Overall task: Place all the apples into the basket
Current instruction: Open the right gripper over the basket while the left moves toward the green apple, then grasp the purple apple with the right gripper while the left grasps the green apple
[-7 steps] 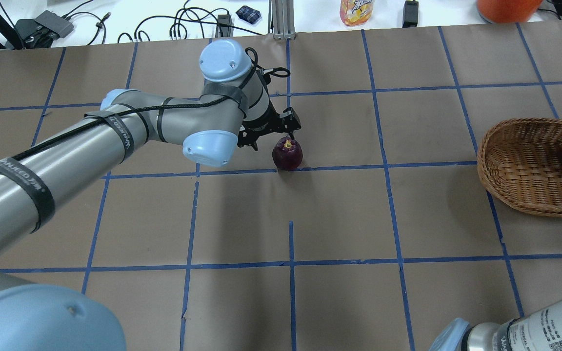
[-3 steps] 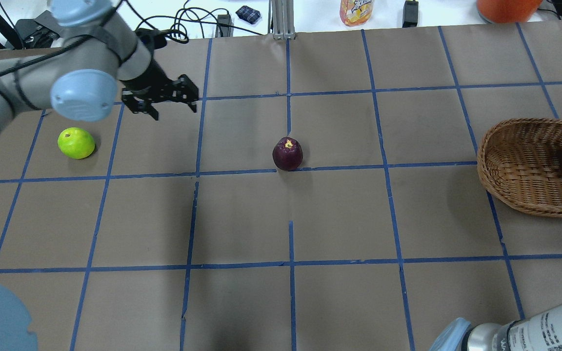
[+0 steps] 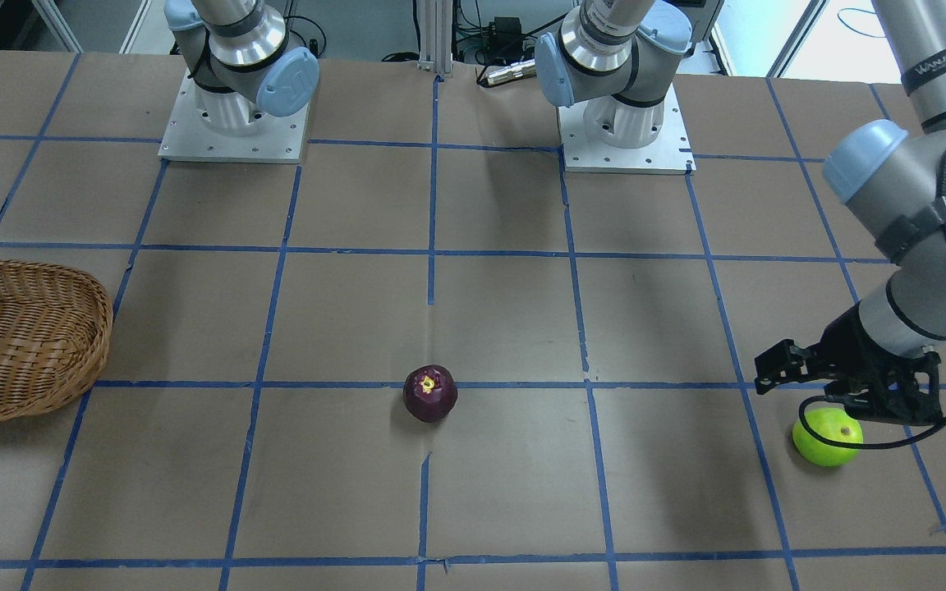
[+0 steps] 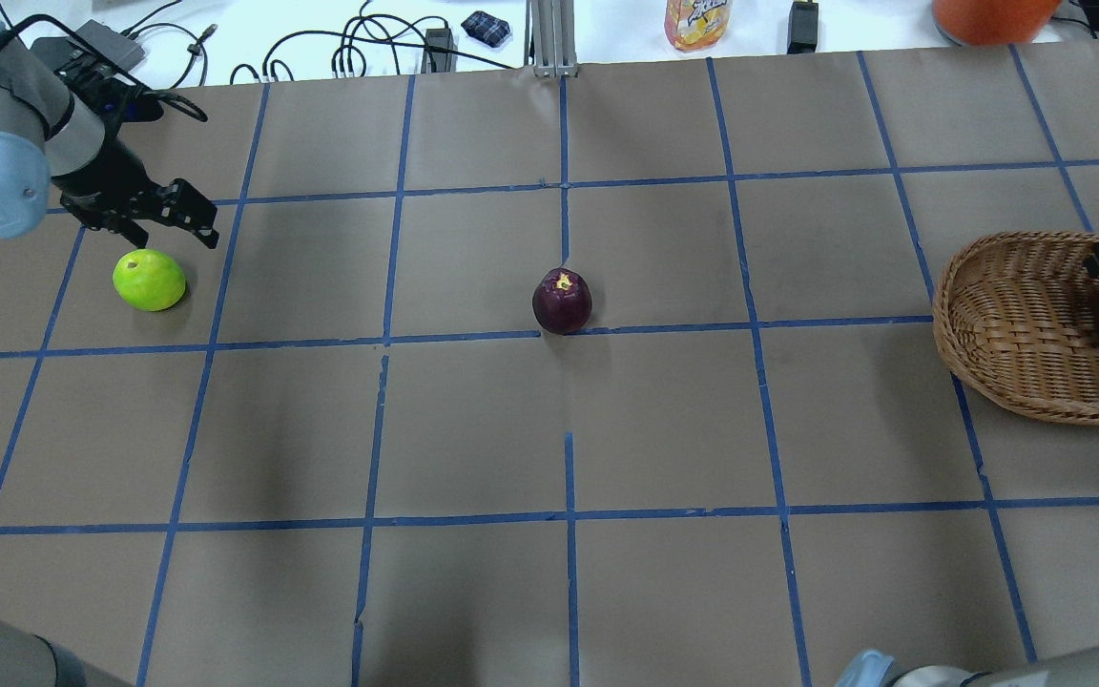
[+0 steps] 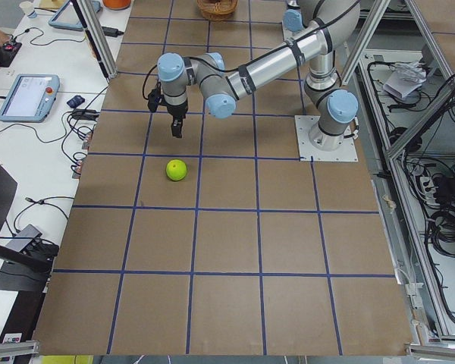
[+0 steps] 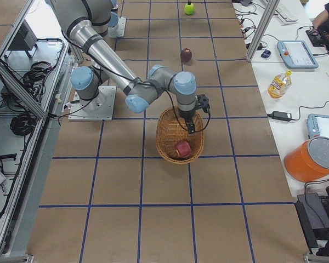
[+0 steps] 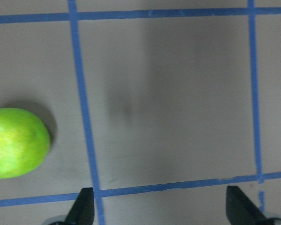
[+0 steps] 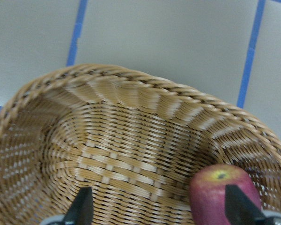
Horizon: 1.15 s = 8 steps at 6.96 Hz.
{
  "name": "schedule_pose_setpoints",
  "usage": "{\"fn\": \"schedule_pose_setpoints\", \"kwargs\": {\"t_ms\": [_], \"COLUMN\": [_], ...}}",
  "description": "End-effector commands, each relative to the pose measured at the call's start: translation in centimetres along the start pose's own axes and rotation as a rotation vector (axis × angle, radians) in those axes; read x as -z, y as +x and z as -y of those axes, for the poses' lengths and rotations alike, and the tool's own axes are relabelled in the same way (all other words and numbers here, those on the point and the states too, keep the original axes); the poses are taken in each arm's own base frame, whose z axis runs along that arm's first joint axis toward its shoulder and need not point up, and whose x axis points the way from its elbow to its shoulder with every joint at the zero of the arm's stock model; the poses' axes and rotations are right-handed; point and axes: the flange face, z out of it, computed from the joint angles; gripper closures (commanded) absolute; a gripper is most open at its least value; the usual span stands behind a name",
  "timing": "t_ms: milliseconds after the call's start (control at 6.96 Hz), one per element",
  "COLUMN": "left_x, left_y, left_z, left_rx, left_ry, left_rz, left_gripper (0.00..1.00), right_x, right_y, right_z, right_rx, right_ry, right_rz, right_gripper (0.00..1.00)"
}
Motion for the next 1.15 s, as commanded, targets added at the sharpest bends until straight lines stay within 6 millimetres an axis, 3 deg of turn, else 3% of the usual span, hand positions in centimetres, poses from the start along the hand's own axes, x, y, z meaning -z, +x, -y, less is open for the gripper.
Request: {"fn": "schedule_pose_setpoints", "kwargs": {"t_ms": [0, 288, 575, 719, 862, 1006], "left_x": [-3.3, -4.5, -7.1, -8.3, -9.4, -10.2], "left_y": [-6.0, -8.1, -8.4, -8.7, -8.9, -9.1], "left_z": [0.2, 1.8, 2.0, 2.3, 2.2, 2.2], "left_rx": [-0.048, -0.046, -0.051, -0.049, -0.048, -0.047], "left_ry": [0.003, 0.000, -0.018, -0.031, -0.047, -0.059], "left_rz": [0.028, 0.025, 0.001, -0.006, -0.014, -0.017], "left_gripper": [0.00, 0.00, 0.00, 0.00, 0.00, 0.00], "right_x": [0.6, -1.6, -1.7, -3.1, -4.3, -5.3], "right_y": [-13.0, -26.7, -38.0, -43.9, -48.6, -51.6], "right_z": [7.0, 11.3, 15.7, 17.9, 19.6, 19.6], "right_rx": [-0.119, -0.379, -0.541, -0.618, -0.593, -0.552], "right_ry": [-0.009, -0.029, -0.021, -0.037, -0.045, -0.052], "right_rz": [-0.018, 0.043, 0.068, 0.078, 0.084, 0.089], "right_gripper": [0.00, 0.00, 0.00, 0.00, 0.00, 0.00]}}
